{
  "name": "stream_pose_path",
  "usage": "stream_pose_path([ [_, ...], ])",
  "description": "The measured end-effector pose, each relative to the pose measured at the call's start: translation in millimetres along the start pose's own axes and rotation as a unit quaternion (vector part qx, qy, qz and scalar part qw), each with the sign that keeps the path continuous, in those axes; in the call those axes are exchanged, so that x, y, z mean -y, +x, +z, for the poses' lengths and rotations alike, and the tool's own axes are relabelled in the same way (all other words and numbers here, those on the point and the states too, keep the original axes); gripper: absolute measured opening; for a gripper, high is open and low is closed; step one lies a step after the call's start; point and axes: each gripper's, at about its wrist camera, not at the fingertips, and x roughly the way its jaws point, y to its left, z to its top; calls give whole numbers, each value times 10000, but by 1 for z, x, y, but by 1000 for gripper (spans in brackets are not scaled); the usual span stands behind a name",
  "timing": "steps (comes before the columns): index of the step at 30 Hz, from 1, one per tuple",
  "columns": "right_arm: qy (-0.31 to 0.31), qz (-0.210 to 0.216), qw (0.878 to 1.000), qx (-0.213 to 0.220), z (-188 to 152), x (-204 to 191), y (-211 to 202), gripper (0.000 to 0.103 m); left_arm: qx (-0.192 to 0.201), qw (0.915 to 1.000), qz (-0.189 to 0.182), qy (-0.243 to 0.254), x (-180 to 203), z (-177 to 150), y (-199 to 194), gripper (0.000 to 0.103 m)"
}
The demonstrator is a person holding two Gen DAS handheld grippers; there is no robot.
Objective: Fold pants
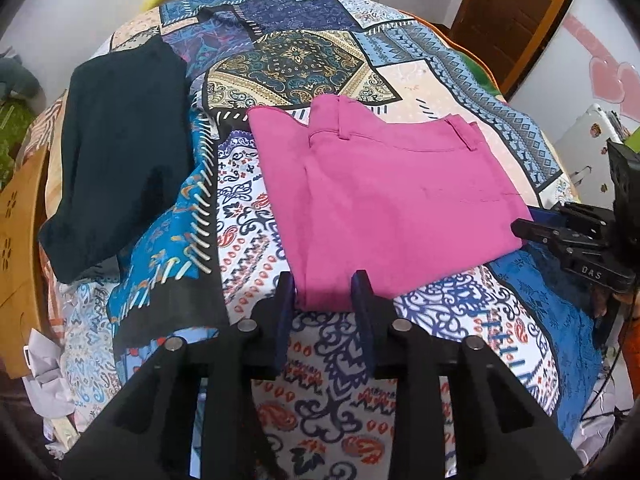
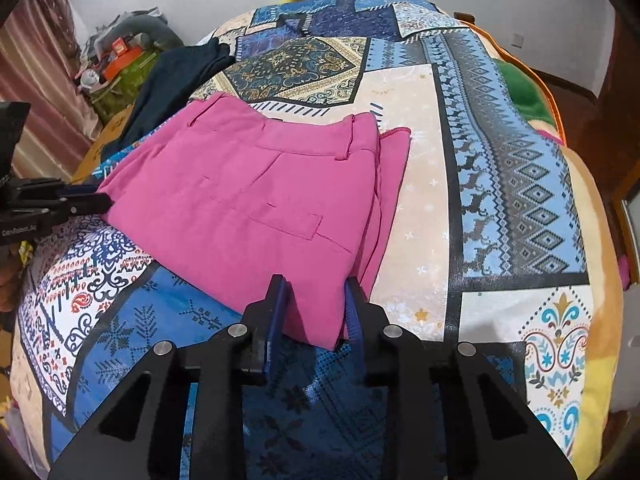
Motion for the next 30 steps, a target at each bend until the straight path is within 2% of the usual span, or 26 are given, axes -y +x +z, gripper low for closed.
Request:
stream_pose_path([
  [4,-41,6,9999,-113,7,3,-5,31,84,9995,290,-4,-12,1,-12,36],
  [8,-61,-82,9999,-36,16,5,-16,34,309,9989,347,-31,-22,17,-28,37],
  [11,-68,-111,9996,249,26,4,-26,45,490,9984,266,-12,-21,36,-34,43],
  [12,-67,-137,9992,372,31,4,-30,45,554,9982,233,10,-19,45,-35,48],
  [16,8,-235,9979,606,50,8,-28,46,597,9980,186,93,-9,71,-25,64],
  [23,297,-202,9980,529,75,23,1,47,364,9990,14,257,5,109,15,66],
  [24,306,-194,9981,495,76,24,5,47,333,9990,-28,295,7,113,21,64],
  [26,296,-201,9987,373,81,27,18,47,254,9987,-79,442,11,120,34,51],
  [28,253,-224,9990,297,85,28,27,47,168,9987,-66,485,11,123,44,34],
  [30,167,-243,9992,283,89,27,35,45,76,9986,-148,510,12,125,55,26],
])
